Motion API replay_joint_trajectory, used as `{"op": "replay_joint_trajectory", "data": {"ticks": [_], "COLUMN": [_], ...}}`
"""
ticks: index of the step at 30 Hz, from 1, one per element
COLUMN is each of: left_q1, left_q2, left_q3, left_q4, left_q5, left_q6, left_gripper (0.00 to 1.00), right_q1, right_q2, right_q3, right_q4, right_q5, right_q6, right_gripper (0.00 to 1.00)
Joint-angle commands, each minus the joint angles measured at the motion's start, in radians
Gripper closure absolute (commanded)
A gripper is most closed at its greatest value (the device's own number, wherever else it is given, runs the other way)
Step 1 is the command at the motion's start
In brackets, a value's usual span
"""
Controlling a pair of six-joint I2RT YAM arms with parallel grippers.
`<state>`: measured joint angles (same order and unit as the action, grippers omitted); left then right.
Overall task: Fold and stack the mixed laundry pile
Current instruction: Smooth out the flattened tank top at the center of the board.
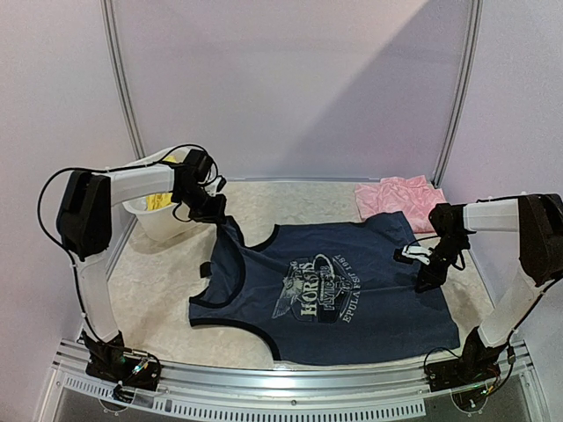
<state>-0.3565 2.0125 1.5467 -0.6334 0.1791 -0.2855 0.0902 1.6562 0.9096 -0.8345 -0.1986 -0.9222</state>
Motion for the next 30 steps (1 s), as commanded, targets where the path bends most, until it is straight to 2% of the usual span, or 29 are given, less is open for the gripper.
{"op": "replay_joint_trajectory", "data": {"ticks": [1,5,9,12,16,21,26,30], "left_q1": [0.029,0.033,0.016,0.002,-0.037,-0.137,-0.203,-0.246], "left_q2": [-0.036,-0.027,-0.048,-0.083,-0.147,-0.228,-0.313,-0.451], "left_q3": [-0.043,-0.011,-0.016,-0.039,-0.035,-0.035,-0.202,-0.390], "left_q4": [0.017,-0.075,-0.143,-0.160,-0.159,-0.205,-0.327,-0.373], "left_q5": [-0.230,-0.273,-0.290,-0.308,-0.321,-0.326,-0.294,-0.216], "left_q6": [-0.130,-0.170,-0.156,-0.136,-0.093,-0.054,-0.124,-0.175], "left_gripper": [0.95,0.93,0.85,0.77,0.70,0.65,0.64,0.65], "right_q1": [-0.006,-0.005,-0.006,-0.005,-0.005,0.048,0.108,0.146], "right_q2": [0.036,0.036,0.021,-0.001,0.017,0.091,0.180,0.227], "right_q3": [-0.045,-0.035,0.023,0.134,0.330,0.490,0.576,0.598], "right_q4": [-0.053,-0.063,-0.118,-0.186,-0.218,-0.162,-0.102,-0.086], "right_q5": [0.019,0.012,-0.044,-0.129,-0.216,-0.165,-0.127,-0.129], "right_q6": [0.014,0.020,0.030,0.049,0.105,0.177,0.236,0.264], "right_gripper": [0.67,0.67,0.67,0.67,0.66,0.66,0.66,0.66]}}
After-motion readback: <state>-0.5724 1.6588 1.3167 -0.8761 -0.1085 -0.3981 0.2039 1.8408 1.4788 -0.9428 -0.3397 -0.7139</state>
